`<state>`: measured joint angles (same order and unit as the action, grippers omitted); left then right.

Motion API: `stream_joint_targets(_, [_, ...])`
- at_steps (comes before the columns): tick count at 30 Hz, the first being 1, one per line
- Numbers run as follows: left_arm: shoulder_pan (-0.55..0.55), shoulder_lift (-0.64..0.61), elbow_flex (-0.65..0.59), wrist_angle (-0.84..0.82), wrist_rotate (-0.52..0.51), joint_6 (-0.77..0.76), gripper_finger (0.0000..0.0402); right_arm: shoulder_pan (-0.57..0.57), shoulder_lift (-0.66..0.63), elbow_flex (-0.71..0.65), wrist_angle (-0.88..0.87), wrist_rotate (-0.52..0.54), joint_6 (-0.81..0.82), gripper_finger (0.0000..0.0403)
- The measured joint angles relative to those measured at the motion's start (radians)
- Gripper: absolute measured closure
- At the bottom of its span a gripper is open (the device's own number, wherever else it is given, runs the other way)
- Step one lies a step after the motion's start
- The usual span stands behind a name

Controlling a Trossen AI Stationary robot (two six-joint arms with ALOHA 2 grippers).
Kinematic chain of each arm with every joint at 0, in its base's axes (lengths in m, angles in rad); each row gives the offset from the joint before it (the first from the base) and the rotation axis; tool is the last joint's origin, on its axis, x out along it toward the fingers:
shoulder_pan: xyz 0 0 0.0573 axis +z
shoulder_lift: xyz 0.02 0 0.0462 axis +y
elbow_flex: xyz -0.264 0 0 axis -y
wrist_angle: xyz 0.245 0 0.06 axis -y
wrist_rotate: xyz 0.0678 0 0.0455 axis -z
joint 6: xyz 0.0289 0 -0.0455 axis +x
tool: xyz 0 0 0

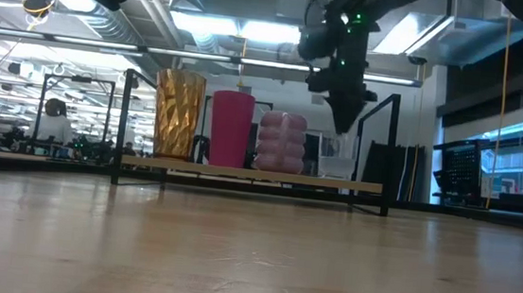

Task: Stack small to large cups/mugs on shelf
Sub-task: Return to Home Position

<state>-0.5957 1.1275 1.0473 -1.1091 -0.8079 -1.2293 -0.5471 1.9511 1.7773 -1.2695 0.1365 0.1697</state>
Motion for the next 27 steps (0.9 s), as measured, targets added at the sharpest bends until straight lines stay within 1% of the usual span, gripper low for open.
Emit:
stream_joint_targets(2, [0.0, 0.0, 0.0, 0.0, 0.007, 0.0, 0.03, 0.004, 0.0, 0.036, -0.001, 0.022, -0.014, 0.0336])
stream_joint_targets(7, [0.0, 0.0, 0.0, 0.0, 0.01, -0.018, 0.03, 0.014, 0.0, 0.139, -0.019, 0.004, -0.018, 0.0336])
stream_joint_targets(11, [0.0, 0.0, 0.0, 0.0, 0.01, -0.02, 0.03, 0.057, -0.005, 0.28, -0.036, 0.011, -0.027, 0.0336])
stream_joint_targets(13, [0.0, 0.0, 0.0, 0.0, 0.01, -0.021, 0.03, 0.103, -0.027, 0.375, -0.046, 0.076, -0.03, 0.0336])
stream_joint_targets(15, [0.0, 0.0, 0.0, 0.0, 0.01, -0.021, 0.03, 0.164, -0.078, 0.471, -0.056, 0.132, -0.021, 0.0336])
stream_joint_targets(17, [0.0, 0.0, 0.0, 0.001, 0.009, -0.021, 0.03, 0.244, -0.159, 0.549, -0.057, 0.148, -0.019, 0.0336])
stream_joint_targets(19, [0.0, 0.0, 0.0, 0.004, -0.013, -0.021, 0.03, 0.345, -0.253, 0.584, -0.05, 0.171, 0.0, 0.0336])
stream_joint_targets(21, [0.0, 0.0, 0.0, 0.015, -0.072, -0.02, 0.03, 0.458, -0.351, 0.553, -0.032, 0.28, 0.029, 0.0336])
stream_joint_targets(23, [-0.007, 0.0, 0.0, 0.034, -0.161, -0.006, 0.03, 0.577, -0.448, 0.48, -0.036, 0.466, 0.078, 0.0336])
stream_joint_targets(24, [-0.014, 0.0, 0.0, 0.045, -0.21, 0.005, 0.03, 0.64, -0.496, 0.43, -0.049, 0.552, 0.135, 0.0336])
stream_joint_targets(25, [-0.026, 0.0, 0.0, 0.049, -0.255, 0.005, 0.03, 0.707, -0.54, 0.364, -0.062, 0.616, 0.206, 0.0336])
stream_joint_targets(27, [-0.059, -0.002, -0.013, 0.063, -0.353, -0.026, 0.03, 0.844, -0.627, 0.19, -0.08, 0.726, 0.382, 0.0336])
